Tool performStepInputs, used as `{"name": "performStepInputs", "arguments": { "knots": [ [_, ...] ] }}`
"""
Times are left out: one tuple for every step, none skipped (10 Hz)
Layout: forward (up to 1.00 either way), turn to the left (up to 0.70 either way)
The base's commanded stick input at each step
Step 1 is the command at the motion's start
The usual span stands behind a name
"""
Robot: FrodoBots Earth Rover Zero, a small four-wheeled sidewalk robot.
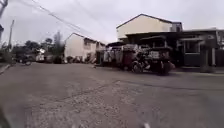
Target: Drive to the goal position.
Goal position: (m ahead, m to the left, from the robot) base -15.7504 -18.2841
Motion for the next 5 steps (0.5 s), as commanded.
{"name": "performStepInputs", "arguments": {
  "knots": [
    [0.00,-0.70],
    [0.00,-0.70],
    [0.00,-0.70],
    [0.00,-0.70],
    [0.00,-0.70]
  ]
}}
